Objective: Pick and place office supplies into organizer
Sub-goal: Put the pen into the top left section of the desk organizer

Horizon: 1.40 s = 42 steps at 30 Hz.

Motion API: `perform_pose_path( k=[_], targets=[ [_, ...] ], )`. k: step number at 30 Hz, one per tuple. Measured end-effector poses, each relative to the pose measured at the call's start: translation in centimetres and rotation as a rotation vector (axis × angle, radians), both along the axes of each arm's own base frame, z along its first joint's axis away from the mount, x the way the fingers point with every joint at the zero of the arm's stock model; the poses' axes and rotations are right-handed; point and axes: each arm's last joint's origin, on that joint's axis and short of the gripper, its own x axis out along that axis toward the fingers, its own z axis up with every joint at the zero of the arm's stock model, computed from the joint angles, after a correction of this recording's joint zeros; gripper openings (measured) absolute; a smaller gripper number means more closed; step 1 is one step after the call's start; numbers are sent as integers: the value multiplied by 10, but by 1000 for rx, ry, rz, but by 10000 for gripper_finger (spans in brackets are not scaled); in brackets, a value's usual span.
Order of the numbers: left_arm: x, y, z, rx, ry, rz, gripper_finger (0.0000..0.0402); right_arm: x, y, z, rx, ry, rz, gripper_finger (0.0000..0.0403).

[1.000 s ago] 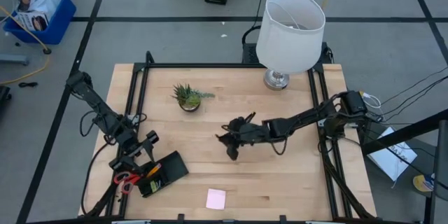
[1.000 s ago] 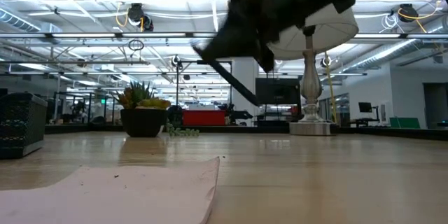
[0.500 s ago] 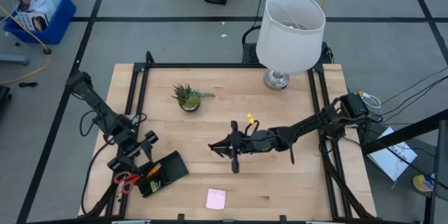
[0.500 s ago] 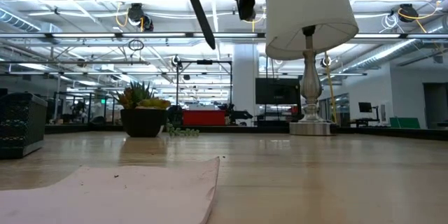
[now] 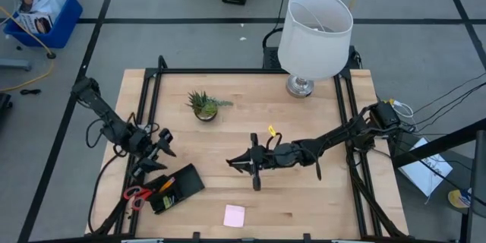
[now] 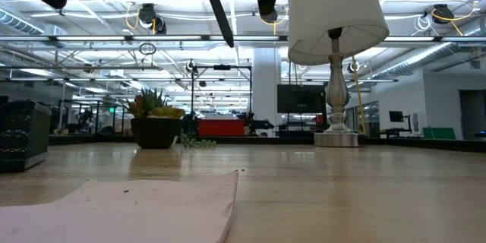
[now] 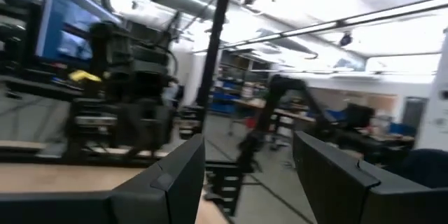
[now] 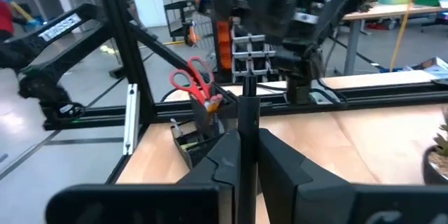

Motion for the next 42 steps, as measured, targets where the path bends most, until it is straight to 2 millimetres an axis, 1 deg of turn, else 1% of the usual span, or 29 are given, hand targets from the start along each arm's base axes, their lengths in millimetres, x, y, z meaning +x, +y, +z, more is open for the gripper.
perform_pose_path(
  k=[4, 8, 12, 15, 17, 23, 25, 28, 32, 39, 42],
  targets=[
    [4, -1, -4, 31, 32, 102, 218, 1, 5, -2, -9, -38, 15, 30],
    [13, 0, -9, 39, 85, 226, 218, 5, 7, -8, -13, -56, 15, 31],
    [24, 2, -12, -27, 127, 308, 218, 9, 5, -14, -49, -74, 9, 29],
    [32, 3, -2, -61, 108, 384, 218, 10, 0, -12, -66, -85, -4, 31],
    [41, 2, 6, -87, 110, 402, 218, 11, -3, -11, -63, -96, -13, 32],
    [75, -4, 34, -30, 104, 463, 218, 14, -15, -9, -67, -111, -40, 30],
    [88, -7, 38, 11, 119, 490, 218, 15, -16, -9, -67, -112, -42, 32],
    [104, -13, 42, 36, 135, 493, 218, 14, -15, -9, -69, -117, -38, 34],
    [118, -23, 39, 77, 165, 450, 218, 13, -11, -8, -90, -129, -28, 30],
    [127, -28, 33, 39, 200, 420, 218, 13, -9, -6, -57, -148, -24, 34],
    [131, -30, 28, 50, 213, 415, 218, 13, -10, -6, -56, -148, -26, 30]
  ],
)
